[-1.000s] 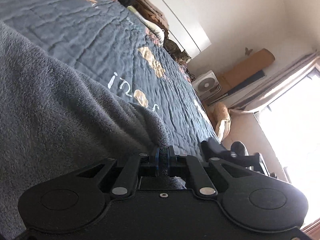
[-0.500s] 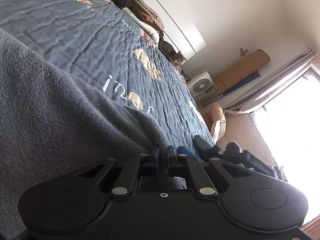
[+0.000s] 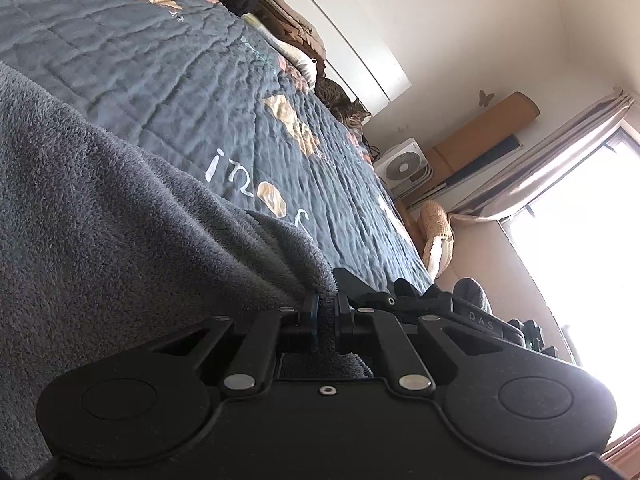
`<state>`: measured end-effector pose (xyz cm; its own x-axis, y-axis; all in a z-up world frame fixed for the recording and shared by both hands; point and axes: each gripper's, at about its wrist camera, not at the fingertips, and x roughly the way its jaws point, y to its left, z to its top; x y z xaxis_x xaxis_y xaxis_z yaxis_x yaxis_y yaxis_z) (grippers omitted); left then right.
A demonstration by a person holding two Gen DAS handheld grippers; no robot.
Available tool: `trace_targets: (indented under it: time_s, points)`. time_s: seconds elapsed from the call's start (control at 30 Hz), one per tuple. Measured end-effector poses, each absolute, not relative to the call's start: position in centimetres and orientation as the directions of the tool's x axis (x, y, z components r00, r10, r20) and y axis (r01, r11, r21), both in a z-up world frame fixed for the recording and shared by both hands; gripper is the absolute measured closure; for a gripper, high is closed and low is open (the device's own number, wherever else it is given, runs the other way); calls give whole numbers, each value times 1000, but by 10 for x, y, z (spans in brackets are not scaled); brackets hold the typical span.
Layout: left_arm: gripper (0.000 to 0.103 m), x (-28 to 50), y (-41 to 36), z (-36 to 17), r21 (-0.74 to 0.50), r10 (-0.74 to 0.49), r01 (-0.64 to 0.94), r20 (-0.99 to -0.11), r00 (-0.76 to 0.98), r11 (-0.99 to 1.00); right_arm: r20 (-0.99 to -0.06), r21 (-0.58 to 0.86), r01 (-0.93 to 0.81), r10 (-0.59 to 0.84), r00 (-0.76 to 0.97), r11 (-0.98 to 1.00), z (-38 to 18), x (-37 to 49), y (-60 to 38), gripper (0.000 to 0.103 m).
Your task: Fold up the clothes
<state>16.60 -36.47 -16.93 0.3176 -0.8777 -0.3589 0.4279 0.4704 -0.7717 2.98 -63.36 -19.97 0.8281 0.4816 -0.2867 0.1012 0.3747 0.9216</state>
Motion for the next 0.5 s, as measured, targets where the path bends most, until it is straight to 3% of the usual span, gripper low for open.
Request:
trace_targets:
  time_s: [0.03, 0.07, 0.5]
  points:
    - [96, 166, -365, -169, -769, -877, 430, -360, 319, 473, -287, 922, 103, 480, 829, 374, -200, 30, -633, 85]
    - [96, 165, -364, -169, -767, -876, 432, -361, 320, 474, -294, 918, 109, 472, 831, 381, -200, 30, -633, 100]
    - [96, 160, -368, -164, -750, -878, 463, -354, 321, 472, -251, 913, 76, 406, 879, 401, -173, 13, -651, 101]
